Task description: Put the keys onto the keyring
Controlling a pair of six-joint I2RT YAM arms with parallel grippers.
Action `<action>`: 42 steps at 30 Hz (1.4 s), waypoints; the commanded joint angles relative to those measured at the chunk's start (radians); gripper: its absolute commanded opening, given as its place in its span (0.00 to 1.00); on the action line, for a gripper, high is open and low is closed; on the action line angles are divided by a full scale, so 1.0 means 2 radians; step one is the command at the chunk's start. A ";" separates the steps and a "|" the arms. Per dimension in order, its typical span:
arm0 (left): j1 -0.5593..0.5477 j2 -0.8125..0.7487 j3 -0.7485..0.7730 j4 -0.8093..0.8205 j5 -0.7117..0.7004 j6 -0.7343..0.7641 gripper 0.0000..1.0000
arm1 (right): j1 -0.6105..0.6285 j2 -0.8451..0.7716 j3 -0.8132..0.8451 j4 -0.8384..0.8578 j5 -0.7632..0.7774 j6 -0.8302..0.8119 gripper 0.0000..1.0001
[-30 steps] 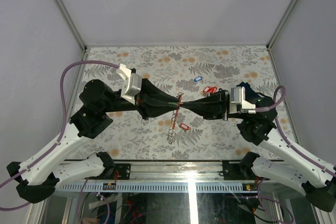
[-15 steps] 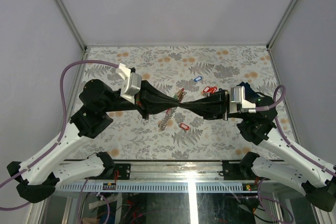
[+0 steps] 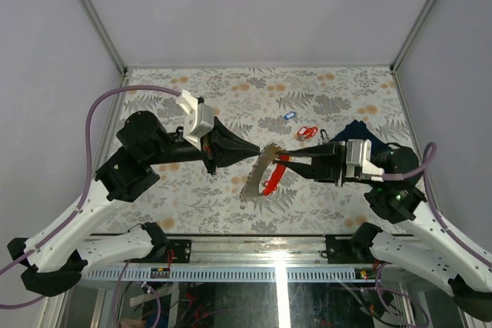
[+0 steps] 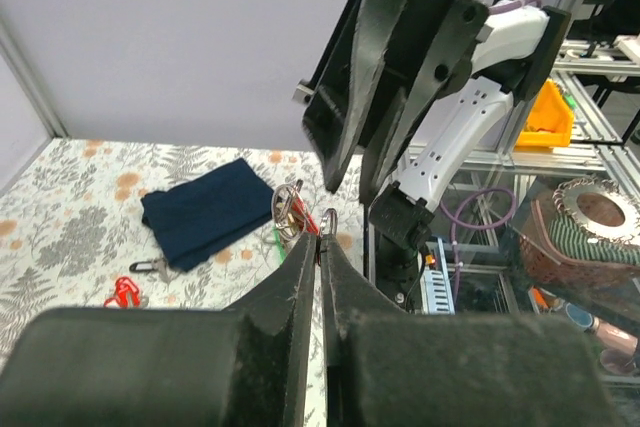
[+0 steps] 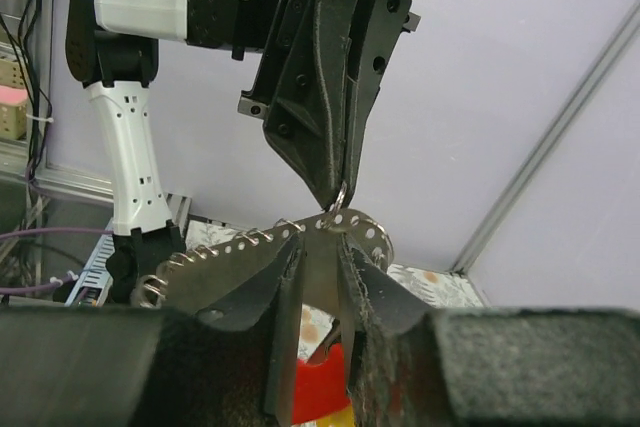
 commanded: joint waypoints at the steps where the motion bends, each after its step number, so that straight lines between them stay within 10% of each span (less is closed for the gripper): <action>1: 0.000 0.008 0.040 -0.061 -0.023 0.035 0.00 | 0.005 -0.030 0.019 -0.063 0.034 -0.042 0.26; 13: -0.009 0.076 0.145 -0.252 -0.098 0.131 0.00 | 0.005 -0.060 -0.004 -0.098 0.064 -0.050 0.26; 30: -0.197 0.240 0.339 -0.523 -0.470 0.199 0.00 | 0.005 -0.068 -0.011 -0.246 0.124 -0.097 0.28; 42: -0.233 0.273 0.307 -0.591 -0.538 0.159 0.00 | 0.005 -0.128 -0.147 -0.186 0.125 -0.082 0.31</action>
